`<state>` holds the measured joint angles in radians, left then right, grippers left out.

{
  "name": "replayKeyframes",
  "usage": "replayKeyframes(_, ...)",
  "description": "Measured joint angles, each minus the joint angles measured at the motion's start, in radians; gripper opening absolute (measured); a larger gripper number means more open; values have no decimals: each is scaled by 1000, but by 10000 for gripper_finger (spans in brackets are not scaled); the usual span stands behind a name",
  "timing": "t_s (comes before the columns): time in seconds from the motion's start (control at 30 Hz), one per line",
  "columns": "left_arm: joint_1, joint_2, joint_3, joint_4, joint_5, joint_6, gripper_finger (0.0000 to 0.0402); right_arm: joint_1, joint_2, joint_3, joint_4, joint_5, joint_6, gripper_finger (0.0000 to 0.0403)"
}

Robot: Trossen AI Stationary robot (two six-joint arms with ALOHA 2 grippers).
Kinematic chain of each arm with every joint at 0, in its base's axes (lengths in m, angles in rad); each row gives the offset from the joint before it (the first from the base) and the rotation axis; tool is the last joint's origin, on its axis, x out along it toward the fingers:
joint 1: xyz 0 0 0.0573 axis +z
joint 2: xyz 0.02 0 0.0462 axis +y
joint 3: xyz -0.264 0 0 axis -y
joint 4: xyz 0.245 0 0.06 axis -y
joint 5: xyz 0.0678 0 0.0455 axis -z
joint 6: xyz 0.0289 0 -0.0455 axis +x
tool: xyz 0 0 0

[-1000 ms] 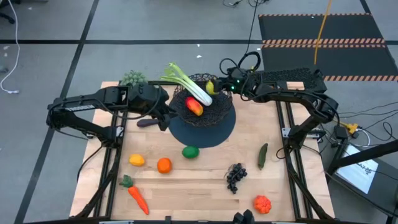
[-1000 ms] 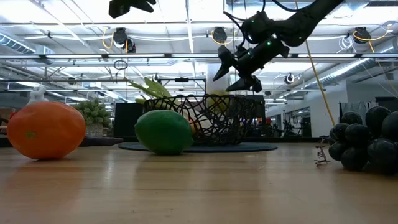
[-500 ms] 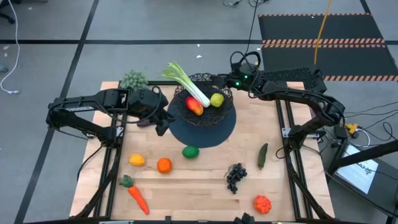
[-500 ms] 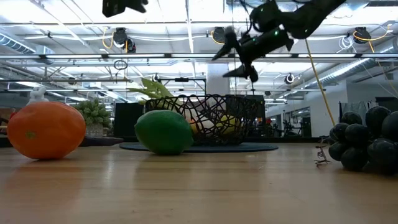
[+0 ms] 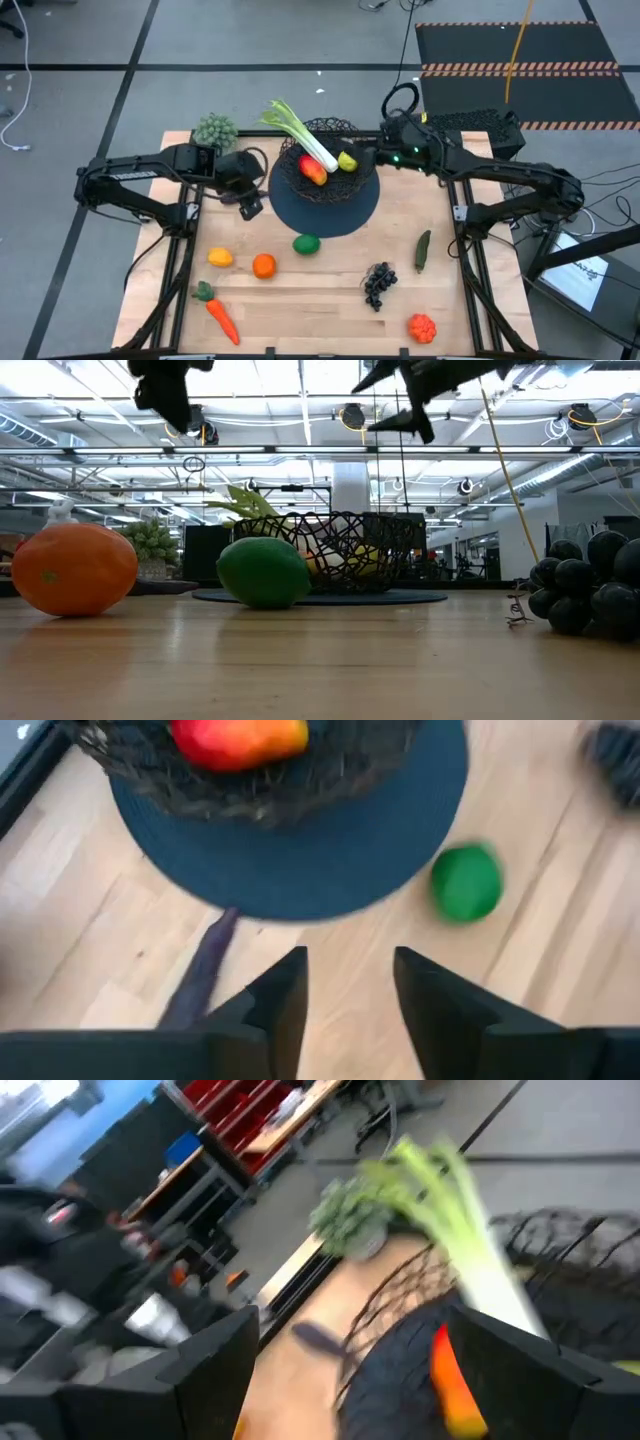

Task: Build produce basket
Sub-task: Put the violet eggplant into the wire basket

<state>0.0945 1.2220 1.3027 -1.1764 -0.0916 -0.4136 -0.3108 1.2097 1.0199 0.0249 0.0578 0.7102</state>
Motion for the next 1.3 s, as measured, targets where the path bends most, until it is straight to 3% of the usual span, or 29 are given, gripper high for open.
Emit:
replayKeyframes(0.2,27,-6,-113,-1,13,220,216,161,-58,0,-76,73,76,313)
replayKeyframes(0.5,201,93,-246,-51,22,266,253,305,-68,0,-182,178,90,313)
replayKeyframes(0.7,300,205,-286,-60,12,282,279,296,-68,0,-173,203,80,313)
replayKeyframes(0.97,345,286,-286,-30,0,330,314,248,-69,0,-161,256,29,313)
replayKeyframes(1.3,358,361,-286,-7,-20,423,295,219,-69,0,-92,252,15,313)
